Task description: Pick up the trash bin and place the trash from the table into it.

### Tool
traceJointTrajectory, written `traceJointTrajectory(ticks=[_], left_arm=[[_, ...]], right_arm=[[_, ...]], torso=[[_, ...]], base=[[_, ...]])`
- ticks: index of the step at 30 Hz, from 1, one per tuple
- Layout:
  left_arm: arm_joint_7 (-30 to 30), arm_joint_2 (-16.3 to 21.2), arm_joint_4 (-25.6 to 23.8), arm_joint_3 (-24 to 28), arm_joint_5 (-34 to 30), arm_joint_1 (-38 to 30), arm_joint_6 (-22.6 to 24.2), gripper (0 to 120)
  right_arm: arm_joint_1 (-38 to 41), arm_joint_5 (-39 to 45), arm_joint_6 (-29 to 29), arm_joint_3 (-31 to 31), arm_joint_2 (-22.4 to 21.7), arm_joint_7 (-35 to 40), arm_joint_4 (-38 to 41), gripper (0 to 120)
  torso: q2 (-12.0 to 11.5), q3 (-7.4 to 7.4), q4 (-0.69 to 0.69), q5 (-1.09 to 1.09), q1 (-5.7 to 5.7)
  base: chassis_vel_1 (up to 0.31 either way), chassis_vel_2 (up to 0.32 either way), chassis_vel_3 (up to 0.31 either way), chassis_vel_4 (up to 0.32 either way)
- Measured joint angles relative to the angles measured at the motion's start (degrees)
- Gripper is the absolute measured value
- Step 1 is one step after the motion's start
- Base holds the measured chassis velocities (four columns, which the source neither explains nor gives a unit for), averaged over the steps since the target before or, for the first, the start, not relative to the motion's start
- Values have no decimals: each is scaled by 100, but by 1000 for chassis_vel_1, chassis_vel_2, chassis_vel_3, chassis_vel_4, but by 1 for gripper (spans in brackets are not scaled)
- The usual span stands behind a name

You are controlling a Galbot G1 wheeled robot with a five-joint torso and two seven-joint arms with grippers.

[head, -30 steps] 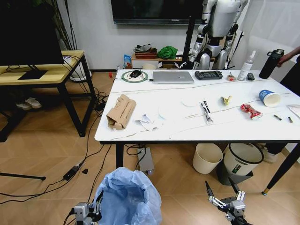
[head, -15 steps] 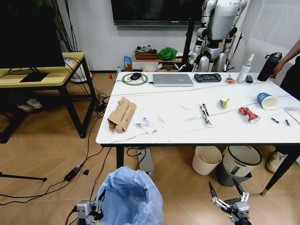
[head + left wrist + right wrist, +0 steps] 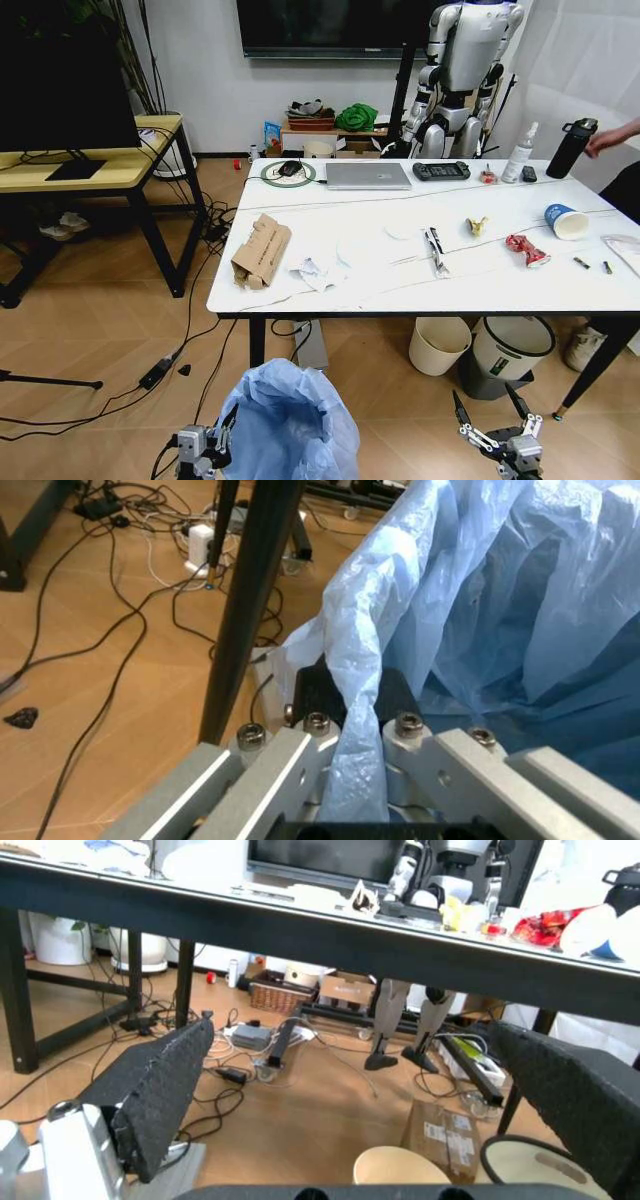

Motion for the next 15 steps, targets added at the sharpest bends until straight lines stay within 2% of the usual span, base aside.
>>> traceJointTrajectory(ticks=[6,15], left_arm=[[-20,41,0,40,13,38,-15,0],[-23,-101,-47,58,109,102,-34,0]], right_arm=[[-61,-58,69,10,0,6,26,100],[-61,-121,113,-44,0,7,8,100]], torso=[[177,100,0,0,78],[427,235,0,0,191]], base=[[0,0,0,0],[0,0,0,0]])
